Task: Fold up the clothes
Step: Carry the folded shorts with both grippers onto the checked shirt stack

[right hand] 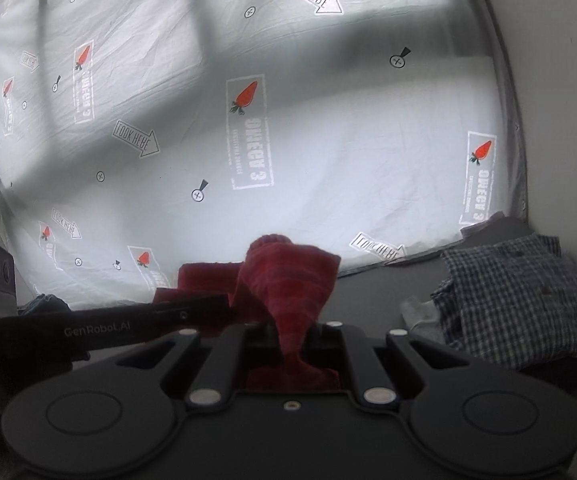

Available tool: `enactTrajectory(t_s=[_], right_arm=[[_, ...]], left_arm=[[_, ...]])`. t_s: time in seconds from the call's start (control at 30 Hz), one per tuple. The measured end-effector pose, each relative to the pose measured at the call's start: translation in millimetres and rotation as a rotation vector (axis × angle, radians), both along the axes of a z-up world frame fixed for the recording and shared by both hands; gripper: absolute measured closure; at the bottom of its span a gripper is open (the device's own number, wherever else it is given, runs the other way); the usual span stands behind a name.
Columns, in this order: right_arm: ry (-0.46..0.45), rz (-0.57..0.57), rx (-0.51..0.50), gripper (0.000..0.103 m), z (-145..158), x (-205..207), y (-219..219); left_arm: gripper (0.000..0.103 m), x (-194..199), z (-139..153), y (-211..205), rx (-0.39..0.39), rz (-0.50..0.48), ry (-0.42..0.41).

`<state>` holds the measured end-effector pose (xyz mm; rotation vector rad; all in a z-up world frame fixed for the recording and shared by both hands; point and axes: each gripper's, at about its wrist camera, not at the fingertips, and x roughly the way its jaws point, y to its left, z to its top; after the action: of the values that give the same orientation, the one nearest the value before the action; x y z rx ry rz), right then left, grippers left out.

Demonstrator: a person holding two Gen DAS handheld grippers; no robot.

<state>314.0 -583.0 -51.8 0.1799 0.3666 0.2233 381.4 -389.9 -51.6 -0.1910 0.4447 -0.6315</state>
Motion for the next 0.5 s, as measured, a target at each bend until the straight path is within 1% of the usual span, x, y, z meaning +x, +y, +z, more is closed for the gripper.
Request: enactTrajectory(t_s=[0.13,0.2,0.37,0.5], right_arm=[[-0.001,0.025,0.003,0.094,8.3,14.6,-66.9],[-0.001,0.029,0.001,0.094,13.4,22.9,-99.2],[-0.001,-0.004,0.028,0.093,17.6,51.1,-169.7],[0.005,-0.062,0.047,0.093,9.9,85.1,-212.2]], left_arm=[[0.083,8.3,9.4,-65.0,-0.013,0.035,-0.001],[0.083,15.1,16.0,-98.1,-0.009,0.037,-0.004],[0.082,52.5,22.1,-174.2,0.059,-0.009,-0.033],[0.082,92.8,13.7,-225.6,0.1,-0.034,-0.027]])
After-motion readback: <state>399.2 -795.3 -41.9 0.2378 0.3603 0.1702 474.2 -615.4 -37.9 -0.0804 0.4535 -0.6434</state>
